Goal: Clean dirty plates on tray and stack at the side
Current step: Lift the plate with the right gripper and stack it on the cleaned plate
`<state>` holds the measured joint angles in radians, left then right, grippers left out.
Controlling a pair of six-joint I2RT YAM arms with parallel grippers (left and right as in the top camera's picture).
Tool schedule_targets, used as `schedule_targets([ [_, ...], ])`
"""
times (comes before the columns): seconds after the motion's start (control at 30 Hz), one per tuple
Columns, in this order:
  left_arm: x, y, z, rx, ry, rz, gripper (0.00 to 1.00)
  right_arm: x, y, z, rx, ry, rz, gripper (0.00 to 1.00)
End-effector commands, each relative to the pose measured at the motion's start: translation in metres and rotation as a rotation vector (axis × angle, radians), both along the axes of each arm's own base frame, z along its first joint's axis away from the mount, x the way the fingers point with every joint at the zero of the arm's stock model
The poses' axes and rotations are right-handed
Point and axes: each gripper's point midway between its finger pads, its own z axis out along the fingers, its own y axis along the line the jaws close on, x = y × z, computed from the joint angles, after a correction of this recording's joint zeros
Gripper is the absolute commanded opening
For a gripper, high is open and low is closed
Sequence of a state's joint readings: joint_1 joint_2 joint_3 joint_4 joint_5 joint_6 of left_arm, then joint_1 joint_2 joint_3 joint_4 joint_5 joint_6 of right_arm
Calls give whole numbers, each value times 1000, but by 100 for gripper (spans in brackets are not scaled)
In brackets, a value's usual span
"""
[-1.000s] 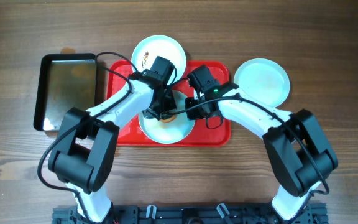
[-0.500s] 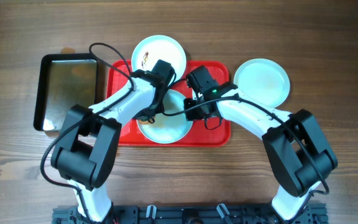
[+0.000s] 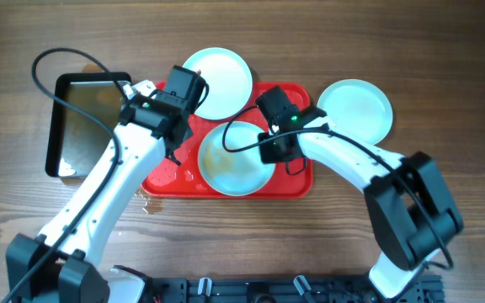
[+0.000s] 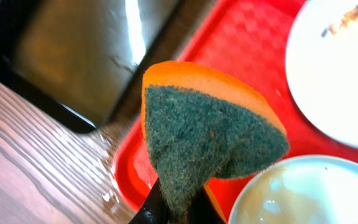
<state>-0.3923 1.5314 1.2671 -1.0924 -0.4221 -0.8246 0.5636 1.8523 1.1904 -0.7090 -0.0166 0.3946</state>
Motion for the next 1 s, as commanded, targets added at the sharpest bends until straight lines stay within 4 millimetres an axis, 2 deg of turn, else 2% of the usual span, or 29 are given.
schedule_targets([
  [0.0,-9,-20,-8,-105,66,-38,4,28,-17,87,-64,-231,15,4],
  [0.03,-10,-19,-10,-102,74,-37,4,29,-25,112,-89,-280,25,4],
  [0.07,-12,-18,-12,-99,79,-37,4,30,-29,129,-100,-319,40,4],
  [0.1,-13,-18,-14,-97,87,-36,4,33,-39,159,-131,-413,52,4],
  [0.17,-17,-16,-15,-91,101,-35,4,32,-58,181,-200,-486,31,4],
  [0.33,-21,-15,-15,-85,117,-34,4,32,-96,205,-409,-569,-3,4],
  [0.43,-21,-15,-16,-84,121,-34,4,32,-108,218,-547,-625,-7,4],
  [0.57,-22,-14,-16,-83,121,-34,4,24,-98,247,-721,-757,7,4],
  [0.67,-22,-14,-16,-83,121,-34,4,16,-79,281,-949,-873,131,4],
  [0.77,-22,-14,-16,-83,121,-34,4,10,-66,300,-1054,-921,194,4],
  [0.83,-22,-14,-16,-84,122,-34,4,9,-59,308,-1084,-940,214,4],
  [0.97,-22,-14,-16,-83,122,-34,4,10,-57,309,-1085,-942,223,4],
])
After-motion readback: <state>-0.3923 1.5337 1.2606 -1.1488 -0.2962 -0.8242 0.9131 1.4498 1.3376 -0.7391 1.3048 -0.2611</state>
